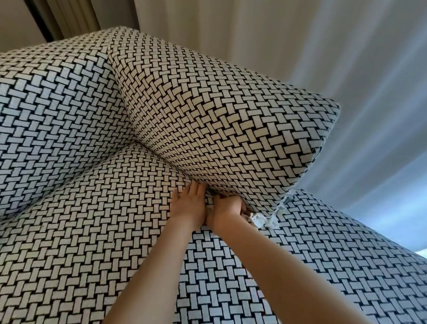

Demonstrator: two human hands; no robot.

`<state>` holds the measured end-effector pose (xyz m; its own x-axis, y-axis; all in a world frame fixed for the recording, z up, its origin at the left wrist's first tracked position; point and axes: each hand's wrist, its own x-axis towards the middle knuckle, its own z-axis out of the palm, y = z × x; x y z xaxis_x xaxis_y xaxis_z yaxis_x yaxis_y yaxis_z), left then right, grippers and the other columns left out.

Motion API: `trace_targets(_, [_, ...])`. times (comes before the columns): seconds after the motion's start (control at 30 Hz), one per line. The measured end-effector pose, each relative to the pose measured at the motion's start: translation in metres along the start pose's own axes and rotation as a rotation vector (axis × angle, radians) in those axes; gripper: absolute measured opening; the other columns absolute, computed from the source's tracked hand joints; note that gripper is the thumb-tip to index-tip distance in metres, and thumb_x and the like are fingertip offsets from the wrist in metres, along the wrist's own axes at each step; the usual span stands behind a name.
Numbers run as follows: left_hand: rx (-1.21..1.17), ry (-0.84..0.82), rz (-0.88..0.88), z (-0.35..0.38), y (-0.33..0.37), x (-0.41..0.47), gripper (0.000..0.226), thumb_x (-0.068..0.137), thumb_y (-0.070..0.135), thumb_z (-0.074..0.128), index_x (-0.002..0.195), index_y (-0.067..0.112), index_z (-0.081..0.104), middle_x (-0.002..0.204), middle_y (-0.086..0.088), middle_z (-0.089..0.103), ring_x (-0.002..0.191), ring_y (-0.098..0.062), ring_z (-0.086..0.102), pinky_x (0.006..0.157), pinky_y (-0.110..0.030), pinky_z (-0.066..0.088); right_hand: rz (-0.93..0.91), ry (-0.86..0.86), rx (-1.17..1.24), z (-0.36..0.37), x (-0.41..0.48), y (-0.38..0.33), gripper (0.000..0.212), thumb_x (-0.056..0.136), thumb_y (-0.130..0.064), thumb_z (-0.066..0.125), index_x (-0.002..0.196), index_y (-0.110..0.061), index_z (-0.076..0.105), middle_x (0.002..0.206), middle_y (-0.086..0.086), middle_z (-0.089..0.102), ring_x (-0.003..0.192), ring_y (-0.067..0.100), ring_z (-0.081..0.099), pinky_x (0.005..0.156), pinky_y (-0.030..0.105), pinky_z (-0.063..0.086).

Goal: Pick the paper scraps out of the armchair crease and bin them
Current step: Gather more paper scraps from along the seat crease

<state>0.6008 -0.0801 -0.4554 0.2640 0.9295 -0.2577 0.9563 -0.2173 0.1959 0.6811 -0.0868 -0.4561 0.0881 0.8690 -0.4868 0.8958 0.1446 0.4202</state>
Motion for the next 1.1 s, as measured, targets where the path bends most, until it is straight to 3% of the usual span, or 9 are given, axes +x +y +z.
trace_targets(0.2, [-0.243, 0.018, 0.016, 0.009, 0.010, -0.021, 0.069, 0.092, 0.015, 0.047, 0.149, 0.018, 0.009, 0.156, -0.003, 0.010, 0.145, -0.020, 0.005, 0.117, -0.039, -0.002, 0.075, -0.019, -0.261, 0.021, -0.029, -0.016, 0.039, 0.086, -0.024, 0.056, 0.119, -0.004, 0.046, 0.096, 0.020, 0.043, 0.064, 0.031, 0.039, 0.047, 0.038, 0.034])
trace_targets(0.27, [-0.323, 0.018, 0.014, 0.010, 0.015, -0.027, 0.068, 0.092, 0.008, 0.044, 0.149, 0.017, 0.008, 0.157, -0.003, 0.008, 0.146, -0.020, 0.002, 0.117, -0.037, -0.003, 0.126, -0.064, -0.237, 0.017, -0.038, -0.012, 0.047, 0.087, -0.035, 0.053, 0.118, 0.000, 0.045, 0.093, 0.020, 0.042, 0.070, 0.032, 0.042, 0.053, 0.042, 0.037])
trace_targets(0.4, [-0.701, -0.021, -0.078, 0.015, 0.021, -0.036, 0.074, 0.087, -0.006, 0.039, 0.148, 0.026, 0.013, 0.156, 0.005, 0.014, 0.145, -0.020, 0.001, 0.120, -0.041, 0.002, 0.013, 0.271, -0.065, 0.030, -0.045, 0.001, 0.063, 0.094, -0.044, 0.033, 0.135, 0.004, 0.026, 0.129, 0.021, 0.039, 0.120, 0.034, 0.037, 0.101, 0.047, 0.030])
trace_targets(0.53, [-1.013, -0.053, -0.090, 0.023, 0.023, -0.040, 0.080, 0.081, -0.016, 0.034, 0.144, 0.031, 0.020, 0.144, 0.009, 0.039, 0.141, -0.021, 0.019, 0.116, -0.040, 0.021, 0.058, 0.433, 0.363, 0.049, -0.055, 0.001, 0.070, 0.083, -0.041, 0.052, 0.136, 0.001, 0.035, 0.127, 0.025, 0.047, 0.114, 0.039, 0.047, 0.098, 0.048, 0.037])
trace_targets(0.6, [-1.149, -0.068, -0.068, 0.023, 0.027, -0.046, 0.078, 0.081, -0.020, 0.033, 0.143, 0.025, 0.023, 0.143, 0.005, 0.038, 0.134, -0.024, 0.034, 0.097, -0.022, 0.043, 0.067, 0.391, 0.498, 0.053, -0.059, 0.000, 0.066, 0.060, -0.033, 0.075, 0.116, -0.001, 0.060, 0.102, 0.022, 0.064, 0.088, 0.036, 0.062, 0.077, 0.045, 0.052])
trace_targets(0.7, [-1.387, -0.121, -0.049, 0.020, 0.034, -0.058, 0.073, 0.083, -0.020, 0.033, 0.142, 0.022, 0.024, 0.145, 0.004, 0.036, 0.100, -0.010, 0.060, 0.054, -0.007, 0.044, 0.018, 0.481, 0.702, 0.060, -0.057, 0.008, 0.051, 0.074, -0.009, 0.069, 0.121, 0.001, 0.055, 0.114, 0.019, 0.061, 0.105, 0.035, 0.058, 0.093, 0.043, 0.045])
trace_targets(0.8, [-1.588, -0.122, -0.050, 0.025, 0.045, -0.065, 0.064, 0.087, -0.016, 0.031, 0.138, 0.022, 0.029, 0.143, 0.001, 0.039, 0.116, -0.003, 0.047, 0.068, -0.008, 0.048, 0.016, 0.619, 0.978, 0.071, -0.058, 0.021, 0.041, 0.079, 0.003, 0.061, 0.120, 0.001, 0.056, 0.119, 0.015, 0.059, 0.112, 0.031, 0.053, 0.099, 0.034, 0.040])
trace_targets(1.0, [-1.677, 0.006, -0.115, 0.030, 0.063, -0.073, 0.033, 0.096, 0.002, 0.036, 0.118, 0.024, 0.047, 0.129, 0.001, 0.052, 0.111, -0.005, 0.052, 0.077, -0.010, 0.049, 0.199, 0.691, 1.351, 0.060, -0.064, 0.027, 0.026, 0.094, -0.006, 0.043, 0.114, -0.007, 0.059, 0.101, 0.006, 0.065, 0.081, 0.011, 0.056, 0.067, 0.008, 0.036])
trace_targets(1.1, [-1.837, 0.059, -0.254, 0.029, 0.064, -0.072, 0.026, 0.097, 0.019, 0.038, 0.116, 0.019, 0.056, 0.115, -0.003, 0.063, 0.109, -0.018, 0.058, 0.091, -0.029, 0.049, 0.199, 0.628, 1.539, 0.044, -0.068, 0.020, 0.020, 0.093, -0.010, 0.046, 0.101, -0.013, 0.065, 0.074, -0.005, 0.065, 0.060, 0.005, 0.056, 0.056, 0.011, 0.043])
